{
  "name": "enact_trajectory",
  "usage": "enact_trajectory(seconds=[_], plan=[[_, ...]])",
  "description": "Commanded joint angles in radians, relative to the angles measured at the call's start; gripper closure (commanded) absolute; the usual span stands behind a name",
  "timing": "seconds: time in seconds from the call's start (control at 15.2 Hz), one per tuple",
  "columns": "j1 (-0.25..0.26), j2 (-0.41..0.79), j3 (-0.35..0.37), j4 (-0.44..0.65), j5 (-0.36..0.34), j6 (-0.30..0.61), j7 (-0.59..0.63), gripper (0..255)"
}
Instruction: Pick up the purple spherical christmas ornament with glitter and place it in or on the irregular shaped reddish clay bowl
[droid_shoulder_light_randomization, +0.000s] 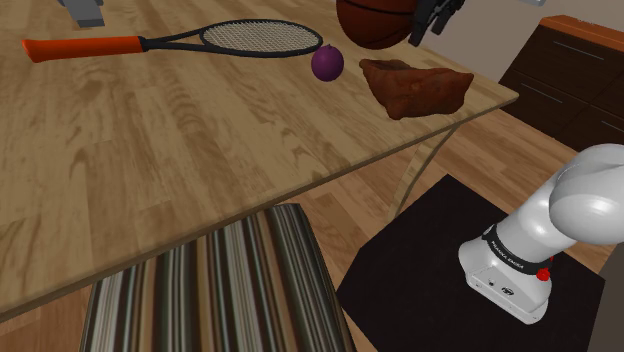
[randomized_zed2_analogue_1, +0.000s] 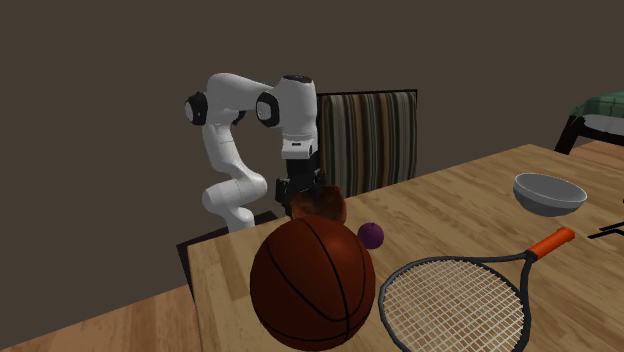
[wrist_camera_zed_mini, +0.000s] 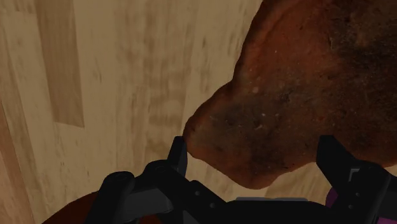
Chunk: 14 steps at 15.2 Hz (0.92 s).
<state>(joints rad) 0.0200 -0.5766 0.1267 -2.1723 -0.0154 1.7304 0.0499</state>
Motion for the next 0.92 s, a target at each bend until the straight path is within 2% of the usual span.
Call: enact_trajectory(seconds=[0.0, 0.46, 0.86], plan=[[0.005, 0.087, 0.025, 0.076, -0.001, -0.008, 0.015, 0], [0.03, 0.378, 0.116, 0.349, -0.03, -0.06, 0.083, 0], [0.076, 0.653, 0.184, 0.648, -0.096, -0.153, 0.148, 0]])
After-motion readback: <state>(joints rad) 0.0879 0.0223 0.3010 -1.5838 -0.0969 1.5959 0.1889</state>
